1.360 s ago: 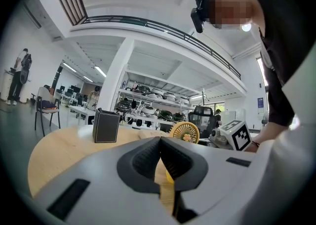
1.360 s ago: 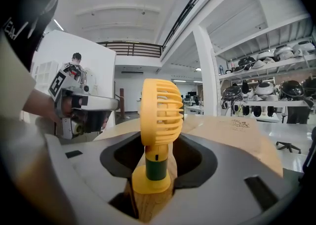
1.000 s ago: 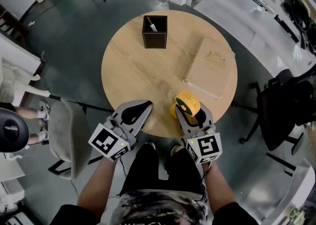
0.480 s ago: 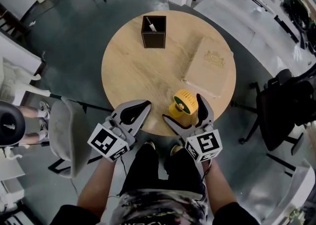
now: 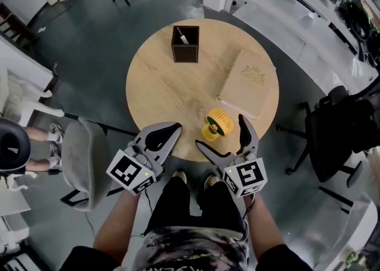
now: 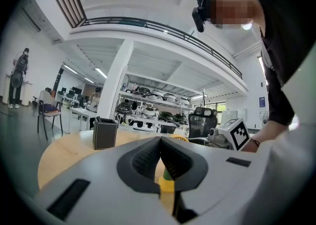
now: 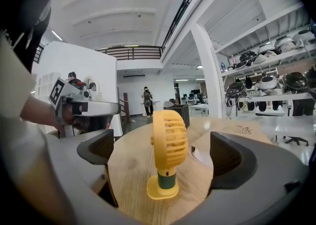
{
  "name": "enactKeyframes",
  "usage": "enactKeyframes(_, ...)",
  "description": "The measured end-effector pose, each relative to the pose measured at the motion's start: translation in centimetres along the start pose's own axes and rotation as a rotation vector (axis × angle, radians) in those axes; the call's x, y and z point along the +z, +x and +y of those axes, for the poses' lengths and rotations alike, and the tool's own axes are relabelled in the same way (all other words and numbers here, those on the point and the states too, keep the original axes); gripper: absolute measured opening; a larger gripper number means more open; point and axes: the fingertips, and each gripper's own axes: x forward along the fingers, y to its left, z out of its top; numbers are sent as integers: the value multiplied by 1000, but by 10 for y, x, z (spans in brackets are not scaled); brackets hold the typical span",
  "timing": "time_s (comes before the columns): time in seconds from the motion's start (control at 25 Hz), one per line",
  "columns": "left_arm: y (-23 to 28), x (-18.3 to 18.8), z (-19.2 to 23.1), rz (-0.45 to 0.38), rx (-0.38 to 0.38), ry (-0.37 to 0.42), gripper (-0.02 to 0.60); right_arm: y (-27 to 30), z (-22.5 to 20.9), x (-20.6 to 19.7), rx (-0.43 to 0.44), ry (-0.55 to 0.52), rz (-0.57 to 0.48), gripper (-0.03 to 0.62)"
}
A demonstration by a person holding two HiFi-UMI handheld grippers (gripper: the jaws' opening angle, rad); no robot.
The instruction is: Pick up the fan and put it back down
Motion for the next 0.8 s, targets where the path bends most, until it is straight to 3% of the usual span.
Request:
enactKeyframes(0.6, -27, 137, -42, -1, -15, 8, 15, -63, 32, 149, -23, -30, -29, 587)
enactKeyframes(0.8, -31, 167, -55, 4, -31, 18, 15, -80, 39, 189, -33, -36, -52, 586)
